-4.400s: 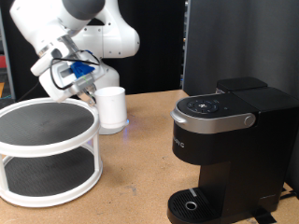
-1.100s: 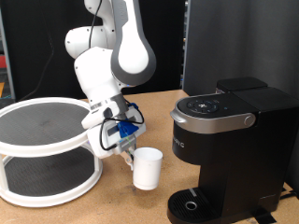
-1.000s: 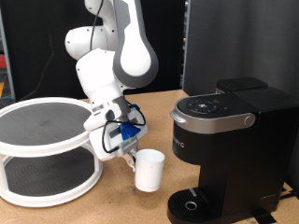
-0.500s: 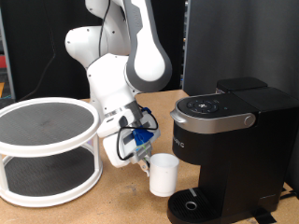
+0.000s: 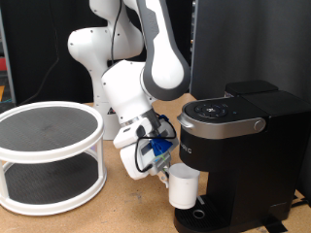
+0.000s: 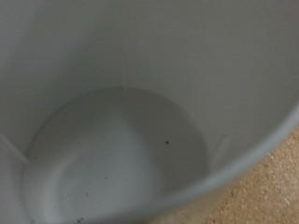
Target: Make a cup of coffee with the keurig machine
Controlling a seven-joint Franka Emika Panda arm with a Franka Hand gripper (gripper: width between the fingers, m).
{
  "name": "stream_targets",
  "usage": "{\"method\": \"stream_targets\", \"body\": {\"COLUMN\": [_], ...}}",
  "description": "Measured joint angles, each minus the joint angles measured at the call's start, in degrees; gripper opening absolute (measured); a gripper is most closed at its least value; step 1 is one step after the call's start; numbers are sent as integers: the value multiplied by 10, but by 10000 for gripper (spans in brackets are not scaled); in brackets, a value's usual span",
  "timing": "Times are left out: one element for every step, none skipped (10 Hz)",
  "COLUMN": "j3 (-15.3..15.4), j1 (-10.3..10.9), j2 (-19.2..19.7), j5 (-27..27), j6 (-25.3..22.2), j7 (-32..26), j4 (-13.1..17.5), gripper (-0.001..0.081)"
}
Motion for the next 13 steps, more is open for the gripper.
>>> {"method": "stream_targets", "body": {"j3": [5, 10, 13, 16, 18, 20, 22, 22, 22, 22, 22, 22, 22], "j1": [2, 4, 6, 8, 9, 11, 13, 14, 16, 17, 17, 18, 18], "j2": [4, 8, 13, 17, 19, 24, 29, 33, 36, 37, 37, 38, 38], "j5": [7, 15, 22, 24, 26, 30, 43, 56, 69, 78, 82, 83, 83], "j6": [3, 4, 6, 7, 8, 10, 11, 11, 11, 11, 11, 12, 13], "j7": [0, -1, -3, -3, -4, -8, -20, -32, -42, -48, -51, -52, -52], "j4": [7, 13, 19, 23, 26, 28, 32, 35, 38, 40, 41, 41, 41], "gripper": [76, 76, 76, 76, 76, 76, 76, 76, 76, 76, 76, 85, 85]}}
